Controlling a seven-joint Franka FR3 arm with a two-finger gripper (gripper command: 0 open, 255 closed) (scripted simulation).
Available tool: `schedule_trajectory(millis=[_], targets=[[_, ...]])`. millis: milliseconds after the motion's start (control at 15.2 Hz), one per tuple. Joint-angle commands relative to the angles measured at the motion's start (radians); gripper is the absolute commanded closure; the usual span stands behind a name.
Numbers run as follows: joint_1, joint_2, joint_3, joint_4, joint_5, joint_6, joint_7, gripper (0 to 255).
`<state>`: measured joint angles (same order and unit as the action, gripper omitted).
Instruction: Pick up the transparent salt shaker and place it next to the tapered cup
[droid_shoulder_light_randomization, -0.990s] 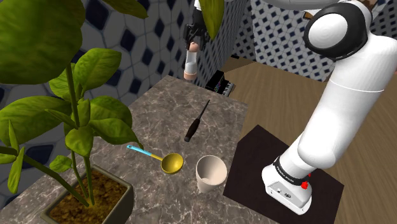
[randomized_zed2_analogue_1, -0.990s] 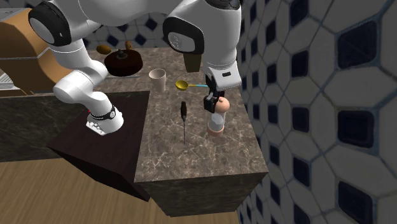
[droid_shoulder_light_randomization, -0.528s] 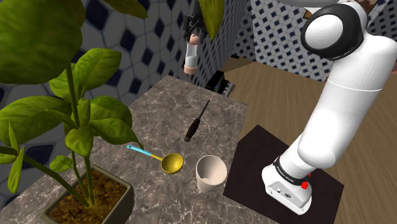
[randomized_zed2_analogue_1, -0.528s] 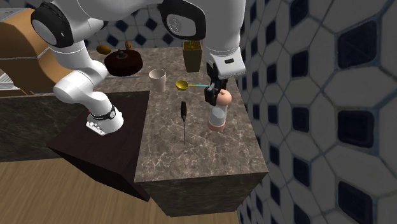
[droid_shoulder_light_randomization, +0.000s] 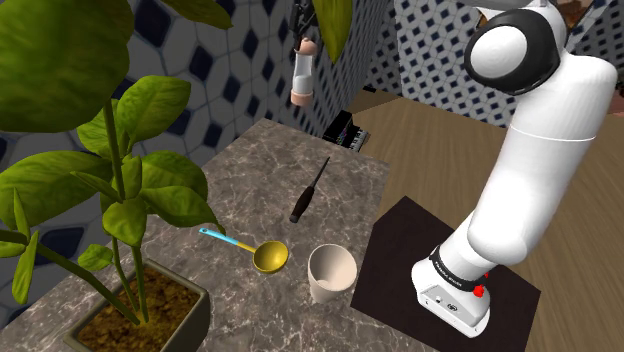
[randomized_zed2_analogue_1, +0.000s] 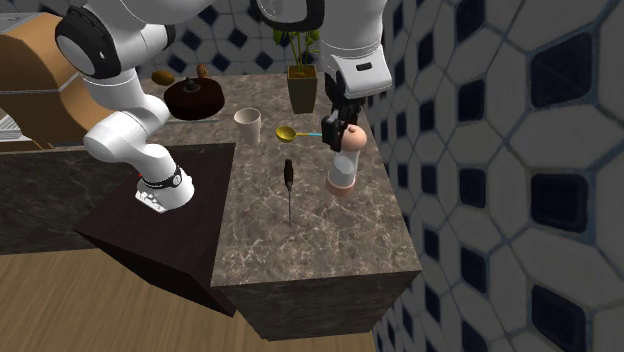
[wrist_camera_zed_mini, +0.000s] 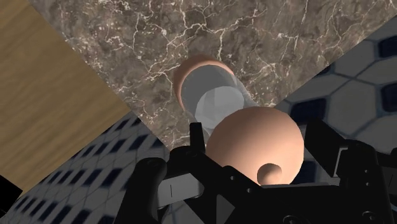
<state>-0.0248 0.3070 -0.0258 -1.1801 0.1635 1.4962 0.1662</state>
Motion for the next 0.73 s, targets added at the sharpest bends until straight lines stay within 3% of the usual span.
schedule_trajectory(millis=[0,396,660], targets=[[-0.002,0.019,0.0,0.055,0.001,-0.036,0.004,255],[-0.008,0.081,0.002,0.23,0.005,-0.148,0.019,255],[0.038,-0.121,0.017,-0.067,-0.006,-0.045,0.061,255]])
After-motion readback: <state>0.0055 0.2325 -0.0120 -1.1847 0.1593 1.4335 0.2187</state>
